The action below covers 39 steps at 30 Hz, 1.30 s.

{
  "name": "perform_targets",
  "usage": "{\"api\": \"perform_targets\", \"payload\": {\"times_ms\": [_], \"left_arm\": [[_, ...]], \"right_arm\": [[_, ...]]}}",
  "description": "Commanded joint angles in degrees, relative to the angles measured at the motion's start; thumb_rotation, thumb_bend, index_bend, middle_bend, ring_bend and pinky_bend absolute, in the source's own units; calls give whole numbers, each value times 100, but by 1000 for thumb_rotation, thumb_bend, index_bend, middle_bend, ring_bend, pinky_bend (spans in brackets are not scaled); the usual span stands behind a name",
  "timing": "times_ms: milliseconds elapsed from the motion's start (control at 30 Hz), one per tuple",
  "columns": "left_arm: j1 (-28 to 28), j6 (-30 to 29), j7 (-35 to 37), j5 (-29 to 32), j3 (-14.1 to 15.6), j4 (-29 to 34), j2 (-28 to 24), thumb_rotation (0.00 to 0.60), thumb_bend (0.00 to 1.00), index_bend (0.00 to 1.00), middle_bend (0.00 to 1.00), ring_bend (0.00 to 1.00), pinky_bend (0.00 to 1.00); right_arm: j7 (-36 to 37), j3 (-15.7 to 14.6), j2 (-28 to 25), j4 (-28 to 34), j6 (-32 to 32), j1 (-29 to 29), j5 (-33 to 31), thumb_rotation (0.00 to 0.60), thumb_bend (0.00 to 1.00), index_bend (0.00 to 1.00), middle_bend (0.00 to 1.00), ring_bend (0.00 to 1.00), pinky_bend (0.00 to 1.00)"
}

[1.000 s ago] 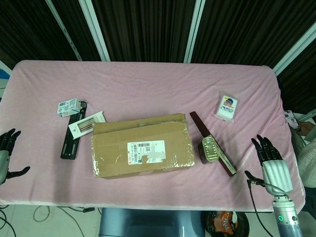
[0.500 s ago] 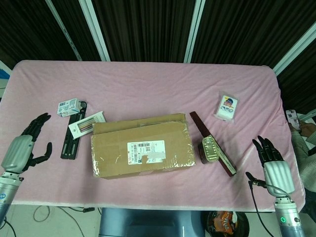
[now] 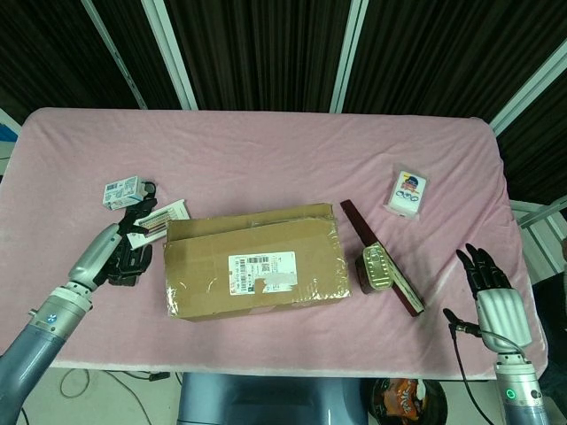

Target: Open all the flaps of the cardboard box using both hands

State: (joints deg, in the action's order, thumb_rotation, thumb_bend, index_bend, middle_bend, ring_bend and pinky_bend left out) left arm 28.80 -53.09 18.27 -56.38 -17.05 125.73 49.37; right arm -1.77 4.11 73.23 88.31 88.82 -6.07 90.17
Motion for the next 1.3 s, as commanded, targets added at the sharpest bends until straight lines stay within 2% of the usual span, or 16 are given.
{"api": "perform_targets", "payload": {"times_ms": [33, 400, 667, 1033, 1300], "left_arm": [[335, 268, -23, 594, -115, 143, 44, 600, 588, 11, 55, 73, 220], [731, 326, -272, 1322, -56, 112, 359, 600, 589, 12, 59, 73, 223], [838, 323, -276, 1411, -57, 130, 548, 600, 589, 16, 77, 98, 248], [559, 105, -70, 712, -78, 396, 525, 600, 589, 17, 77, 98, 248], [393, 213, 293, 186, -134, 679, 382, 600, 588, 17, 77, 98, 248]], "right_arm": [[20, 6, -7, 9, -3, 4, -14, 600, 202, 0, 0, 0, 222], [71, 11, -23, 55, -58, 7, -79, 600, 202, 0, 0, 0, 223], [70, 19, -34, 79, -84, 10, -118, 600, 202, 0, 0, 0, 222], [74, 24, -48, 91, -109, 14, -146, 600, 203, 0, 0, 0, 222], [57, 18, -46, 103, -111, 17, -140, 600, 204, 0, 0, 0, 222]]}}
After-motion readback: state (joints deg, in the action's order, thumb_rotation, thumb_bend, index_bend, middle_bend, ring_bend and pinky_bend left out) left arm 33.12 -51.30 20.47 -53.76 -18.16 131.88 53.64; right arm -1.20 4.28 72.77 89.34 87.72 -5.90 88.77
